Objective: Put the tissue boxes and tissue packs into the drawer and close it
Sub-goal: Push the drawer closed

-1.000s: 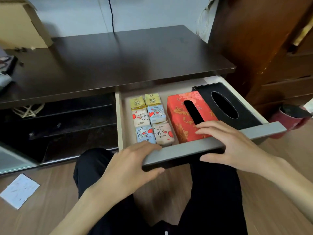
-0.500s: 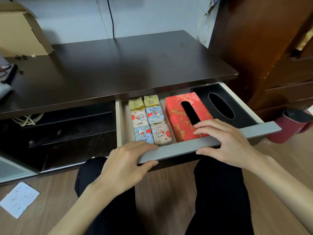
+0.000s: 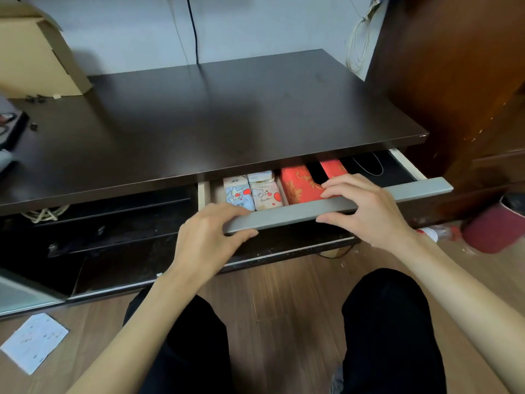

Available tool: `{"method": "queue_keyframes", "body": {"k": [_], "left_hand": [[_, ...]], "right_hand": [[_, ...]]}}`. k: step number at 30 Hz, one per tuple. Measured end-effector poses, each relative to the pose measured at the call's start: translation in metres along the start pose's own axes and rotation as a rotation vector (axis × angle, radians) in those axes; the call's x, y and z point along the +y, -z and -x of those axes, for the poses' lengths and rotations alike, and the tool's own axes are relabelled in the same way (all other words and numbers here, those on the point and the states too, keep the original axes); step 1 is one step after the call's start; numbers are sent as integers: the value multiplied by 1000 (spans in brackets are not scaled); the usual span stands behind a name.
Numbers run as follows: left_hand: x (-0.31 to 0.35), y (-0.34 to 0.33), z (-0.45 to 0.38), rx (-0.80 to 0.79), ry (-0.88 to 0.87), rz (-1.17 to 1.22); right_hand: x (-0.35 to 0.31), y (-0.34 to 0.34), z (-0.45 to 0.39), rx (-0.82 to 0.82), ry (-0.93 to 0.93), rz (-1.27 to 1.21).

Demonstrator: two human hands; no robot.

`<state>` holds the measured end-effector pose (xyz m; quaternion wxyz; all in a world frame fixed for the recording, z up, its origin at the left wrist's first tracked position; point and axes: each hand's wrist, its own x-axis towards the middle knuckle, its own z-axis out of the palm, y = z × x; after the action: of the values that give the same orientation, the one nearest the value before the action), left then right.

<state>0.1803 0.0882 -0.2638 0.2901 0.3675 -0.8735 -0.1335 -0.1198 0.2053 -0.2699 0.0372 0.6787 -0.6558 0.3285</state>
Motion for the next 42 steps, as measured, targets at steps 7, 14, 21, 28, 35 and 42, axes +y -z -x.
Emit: {"method": "queue_keyframes", "body": {"k": [7,14,21,28,35,42], "left_hand": [[-19,-8,-1,234,140,48],[-39,-14,12,331,555,330],[-45,-34,6,354,717,435],[-62,-46,-17,361,813,508],[-77,-54,-47,331,850,508],[-82,-70,-76,336,927,453]], "right_hand": [[24,-15,6,216,-65,-25],[61,3,32,511,-623,-36],[82,-14,41,409,-800,-230],[86,-32,14,385,-825,-224],[89,-43,-18,344,-867,-172],[81,-70,-42,138,-788,-153]]}}
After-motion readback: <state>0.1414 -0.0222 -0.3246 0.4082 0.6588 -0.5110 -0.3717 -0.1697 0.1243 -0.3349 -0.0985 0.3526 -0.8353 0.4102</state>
